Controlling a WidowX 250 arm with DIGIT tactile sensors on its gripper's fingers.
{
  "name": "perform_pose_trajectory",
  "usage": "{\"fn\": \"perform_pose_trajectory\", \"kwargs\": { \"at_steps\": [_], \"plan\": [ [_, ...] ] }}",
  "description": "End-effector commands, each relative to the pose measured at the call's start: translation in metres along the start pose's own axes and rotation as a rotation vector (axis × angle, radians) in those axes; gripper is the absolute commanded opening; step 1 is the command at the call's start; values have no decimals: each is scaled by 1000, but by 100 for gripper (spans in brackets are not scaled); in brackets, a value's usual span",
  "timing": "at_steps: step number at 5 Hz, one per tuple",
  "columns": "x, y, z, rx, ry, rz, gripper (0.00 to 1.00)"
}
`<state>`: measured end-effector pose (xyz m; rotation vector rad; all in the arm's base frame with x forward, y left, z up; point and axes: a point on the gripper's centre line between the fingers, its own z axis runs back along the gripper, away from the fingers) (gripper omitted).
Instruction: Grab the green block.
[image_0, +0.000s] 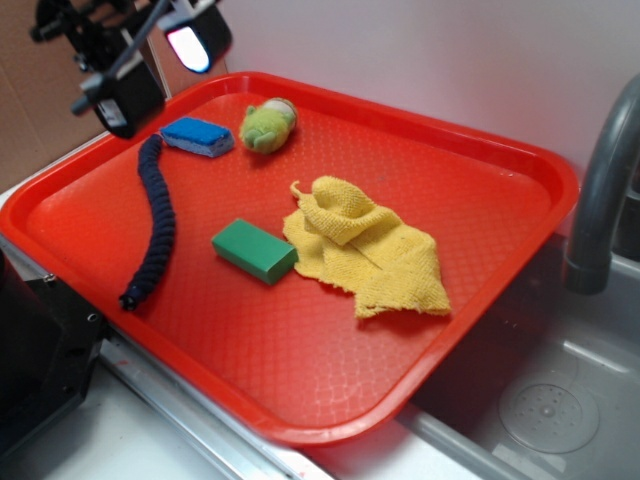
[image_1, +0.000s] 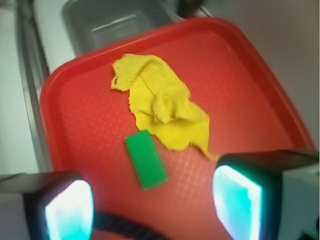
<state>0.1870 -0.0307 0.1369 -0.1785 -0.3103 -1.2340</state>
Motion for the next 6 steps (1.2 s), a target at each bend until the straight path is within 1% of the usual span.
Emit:
{"fn": "perform_pose_trajectory", "kwargs": {
  "at_steps": [1, 2, 3, 4, 5, 6],
  "plan": [
    [11, -5, -29, 33, 35, -131, 100],
    [9, -6, -52, 33, 90, -144, 100],
    [3, 1, -82, 1, 155, -130, 100],
    [-1, 3, -103, -8, 203, -143, 100],
    [-6, -4, -112, -6, 193, -218, 100],
    [-12, -8, -113, -7, 170, -256, 100]
  ]
}}
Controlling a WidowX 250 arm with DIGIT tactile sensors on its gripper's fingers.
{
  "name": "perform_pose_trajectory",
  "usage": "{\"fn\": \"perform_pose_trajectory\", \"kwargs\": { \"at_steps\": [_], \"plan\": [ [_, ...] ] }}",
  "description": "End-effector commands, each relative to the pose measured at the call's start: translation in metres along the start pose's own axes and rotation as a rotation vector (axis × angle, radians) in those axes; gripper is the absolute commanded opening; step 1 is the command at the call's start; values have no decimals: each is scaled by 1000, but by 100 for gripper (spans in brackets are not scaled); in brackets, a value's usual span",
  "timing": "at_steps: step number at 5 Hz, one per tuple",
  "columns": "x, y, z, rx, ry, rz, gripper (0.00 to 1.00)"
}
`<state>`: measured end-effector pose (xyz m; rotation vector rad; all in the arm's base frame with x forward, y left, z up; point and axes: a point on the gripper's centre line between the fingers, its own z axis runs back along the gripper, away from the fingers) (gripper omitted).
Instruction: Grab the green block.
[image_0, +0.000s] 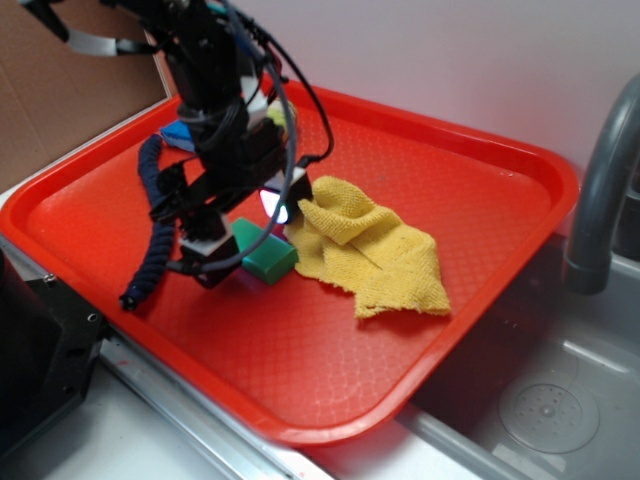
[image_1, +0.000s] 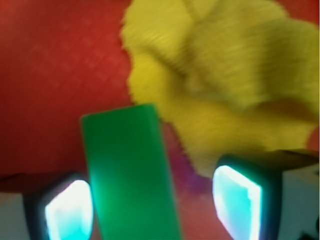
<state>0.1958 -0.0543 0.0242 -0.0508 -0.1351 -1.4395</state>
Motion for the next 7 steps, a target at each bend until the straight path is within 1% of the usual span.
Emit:
{"fn": "perform_pose_trajectory", "kwargs": {
  "at_steps": [1, 2, 3, 4, 5, 6, 7],
  "plan": [
    [-4, 3, -6, 46, 4, -35, 100],
    [-6, 9, -12, 43, 14, -32, 0],
    [-10, 14, -6, 57, -3, -22, 0],
    [-11, 23, 11, 63, 29, 73, 0],
    [-13, 41, 40, 67, 124, 316, 0],
    [-14, 54, 68, 56, 172, 565, 0],
    [-22, 57, 85, 57, 196, 814, 0]
  ]
}}
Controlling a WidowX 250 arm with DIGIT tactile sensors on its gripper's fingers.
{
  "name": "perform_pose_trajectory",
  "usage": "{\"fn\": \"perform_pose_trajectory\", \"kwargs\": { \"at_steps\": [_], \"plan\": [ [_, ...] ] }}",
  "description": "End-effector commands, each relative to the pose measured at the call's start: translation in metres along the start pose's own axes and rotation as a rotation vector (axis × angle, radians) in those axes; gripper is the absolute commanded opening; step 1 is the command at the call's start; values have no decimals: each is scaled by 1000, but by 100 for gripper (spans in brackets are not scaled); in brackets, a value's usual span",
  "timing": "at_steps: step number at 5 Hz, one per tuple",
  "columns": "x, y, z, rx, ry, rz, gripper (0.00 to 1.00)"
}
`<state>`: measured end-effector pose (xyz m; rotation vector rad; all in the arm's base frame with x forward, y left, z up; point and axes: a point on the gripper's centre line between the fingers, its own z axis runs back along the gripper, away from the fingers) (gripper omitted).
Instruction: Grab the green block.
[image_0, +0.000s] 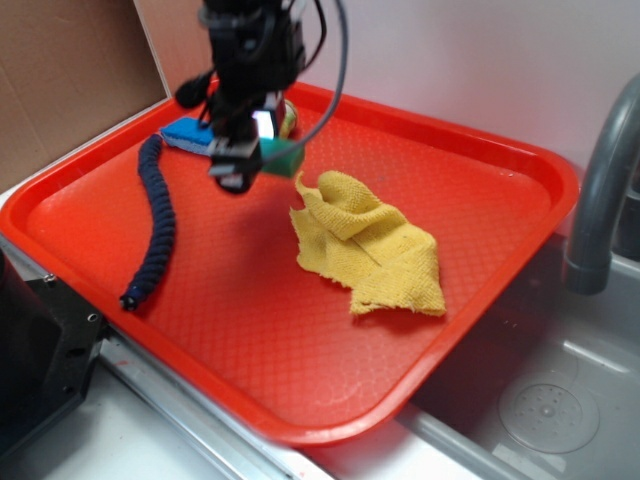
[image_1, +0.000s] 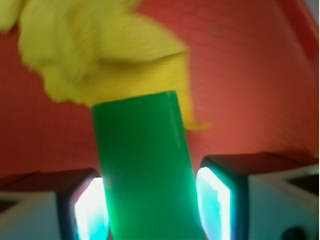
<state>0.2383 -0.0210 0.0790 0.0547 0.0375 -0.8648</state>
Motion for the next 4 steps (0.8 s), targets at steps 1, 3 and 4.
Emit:
{"fn": "perform_pose_trajectory", "kwargs": {
  "at_steps": [1, 3, 4],
  "plan": [
    [-16, 12, 51, 29, 19, 494, 0],
    [-38, 7, 71, -4, -38, 995, 0],
    [-38, 10, 68, -30, -54, 1094, 0]
  ]
}}
